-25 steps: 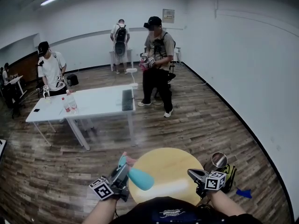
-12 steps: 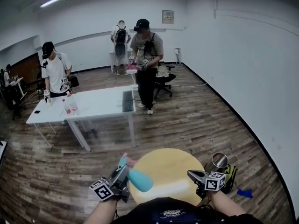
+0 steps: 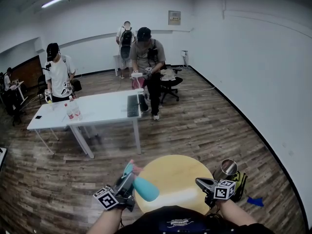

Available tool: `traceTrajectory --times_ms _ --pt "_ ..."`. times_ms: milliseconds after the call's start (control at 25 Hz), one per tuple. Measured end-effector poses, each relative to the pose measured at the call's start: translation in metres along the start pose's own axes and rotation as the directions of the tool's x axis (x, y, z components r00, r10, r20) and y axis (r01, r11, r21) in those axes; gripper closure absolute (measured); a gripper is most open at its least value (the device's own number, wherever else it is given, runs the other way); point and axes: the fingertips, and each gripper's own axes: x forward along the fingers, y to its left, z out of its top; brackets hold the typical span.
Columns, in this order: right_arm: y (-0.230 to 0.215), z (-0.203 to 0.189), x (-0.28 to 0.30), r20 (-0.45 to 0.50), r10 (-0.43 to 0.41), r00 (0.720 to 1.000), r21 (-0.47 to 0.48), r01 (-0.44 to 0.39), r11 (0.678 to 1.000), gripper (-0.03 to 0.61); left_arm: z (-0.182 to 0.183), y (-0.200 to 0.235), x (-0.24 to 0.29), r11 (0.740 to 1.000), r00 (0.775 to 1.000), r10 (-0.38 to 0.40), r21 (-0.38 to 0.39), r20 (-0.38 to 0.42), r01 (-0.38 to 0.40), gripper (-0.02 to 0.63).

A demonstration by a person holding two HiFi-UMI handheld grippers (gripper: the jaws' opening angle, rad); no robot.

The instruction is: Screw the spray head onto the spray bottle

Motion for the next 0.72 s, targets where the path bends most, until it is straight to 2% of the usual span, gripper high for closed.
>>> traceTrajectory --times_ms 720 --pt "0.0042 0.0011 0.0055 0.0 0.002 1.0 -0.003 -0.002 1.0 0.563 0.005 -0.0006 -0.0028 1.0 1.0 -0.012 -0.005 0.0 0.012 0.463"
